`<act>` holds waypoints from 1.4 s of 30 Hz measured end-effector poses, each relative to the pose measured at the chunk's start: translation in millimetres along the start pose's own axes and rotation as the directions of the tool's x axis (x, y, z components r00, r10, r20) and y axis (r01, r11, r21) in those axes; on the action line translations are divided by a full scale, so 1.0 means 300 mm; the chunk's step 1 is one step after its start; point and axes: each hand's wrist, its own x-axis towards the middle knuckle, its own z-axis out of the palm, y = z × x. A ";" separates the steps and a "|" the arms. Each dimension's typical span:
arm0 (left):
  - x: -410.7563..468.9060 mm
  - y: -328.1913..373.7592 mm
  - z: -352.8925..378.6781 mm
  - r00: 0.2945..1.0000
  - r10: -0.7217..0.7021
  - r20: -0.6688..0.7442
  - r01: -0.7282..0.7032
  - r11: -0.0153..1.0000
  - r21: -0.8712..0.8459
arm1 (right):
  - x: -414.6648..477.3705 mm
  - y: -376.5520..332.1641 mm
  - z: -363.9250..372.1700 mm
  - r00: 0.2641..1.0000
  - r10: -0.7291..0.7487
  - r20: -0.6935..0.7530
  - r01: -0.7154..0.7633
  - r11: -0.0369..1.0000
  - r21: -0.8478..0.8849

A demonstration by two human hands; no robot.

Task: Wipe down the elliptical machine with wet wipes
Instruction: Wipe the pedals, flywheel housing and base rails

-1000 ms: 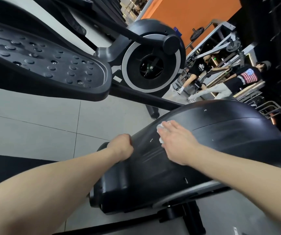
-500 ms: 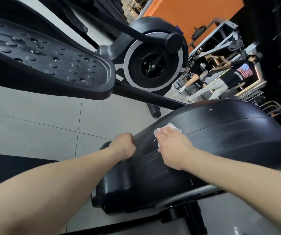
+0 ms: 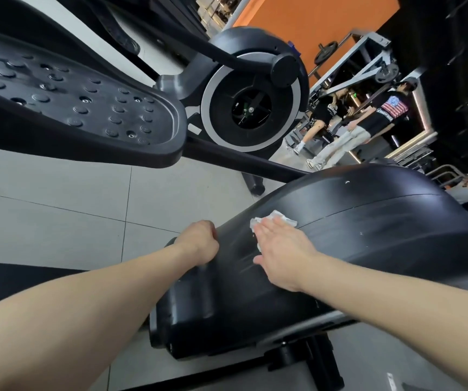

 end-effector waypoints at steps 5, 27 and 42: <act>0.008 -0.004 0.016 1.000 0.020 -0.014 -0.020 1.000 -0.012 | 0.106 -0.205 -0.026 0.989 -0.070 0.127 0.093 0.978 -0.185; -0.022 0.014 -0.013 1.000 0.022 0.014 -0.022 0.999 -0.031 | 0.082 -0.020 -0.023 0.993 0.098 0.067 -0.085 0.981 -0.176; -0.017 0.078 0.007 0.995 0.086 -0.059 -0.089 0.995 -0.041 | 0.126 0.030 -0.023 0.942 0.323 0.089 -0.335 0.910 0.245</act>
